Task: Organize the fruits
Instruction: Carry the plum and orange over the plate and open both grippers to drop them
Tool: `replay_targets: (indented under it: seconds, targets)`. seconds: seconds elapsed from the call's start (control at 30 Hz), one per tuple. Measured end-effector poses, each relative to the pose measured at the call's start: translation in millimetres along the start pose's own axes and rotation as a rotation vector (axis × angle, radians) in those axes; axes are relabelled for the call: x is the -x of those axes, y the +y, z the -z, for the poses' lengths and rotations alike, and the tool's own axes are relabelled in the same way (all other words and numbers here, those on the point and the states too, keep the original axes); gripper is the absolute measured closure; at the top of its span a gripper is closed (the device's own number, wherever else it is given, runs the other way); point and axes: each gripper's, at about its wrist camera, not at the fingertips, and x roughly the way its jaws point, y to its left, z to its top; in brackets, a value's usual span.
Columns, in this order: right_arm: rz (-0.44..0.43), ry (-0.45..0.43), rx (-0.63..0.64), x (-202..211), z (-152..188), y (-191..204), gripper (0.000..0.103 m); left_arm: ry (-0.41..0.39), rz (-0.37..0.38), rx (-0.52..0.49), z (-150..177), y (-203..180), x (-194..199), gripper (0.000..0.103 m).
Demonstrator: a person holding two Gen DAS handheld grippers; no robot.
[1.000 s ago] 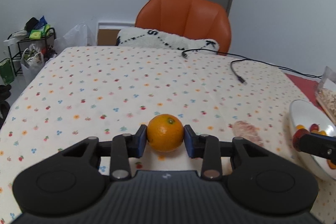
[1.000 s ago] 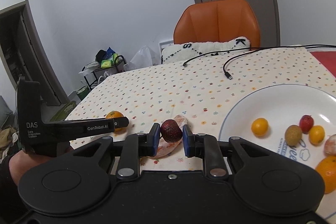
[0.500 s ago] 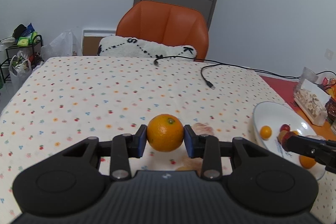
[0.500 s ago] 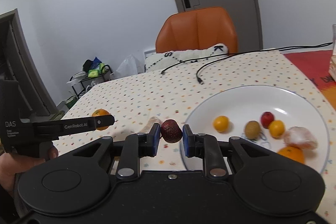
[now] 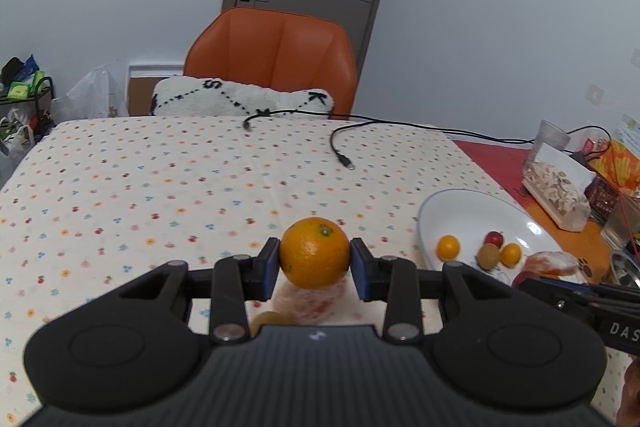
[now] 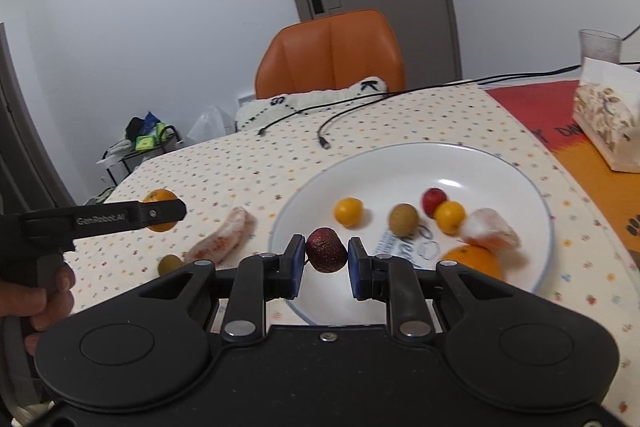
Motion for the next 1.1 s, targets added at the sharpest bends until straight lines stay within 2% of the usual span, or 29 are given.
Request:
replay_targets:
  seconds: [0.83,1.1]
  targets:
    - [0.034,-0.034,-0.056,37.1,9.8,-40.2,0.071,0.020,0.127,-0.100,4.3,-74.6,-7.0,0.067]
    - [0.044,-0.041,-0.073,42.3,12.7,-50.1,0.071,0.036,0.139,-0.117,5.0,-88.4,-12.4,0.067]
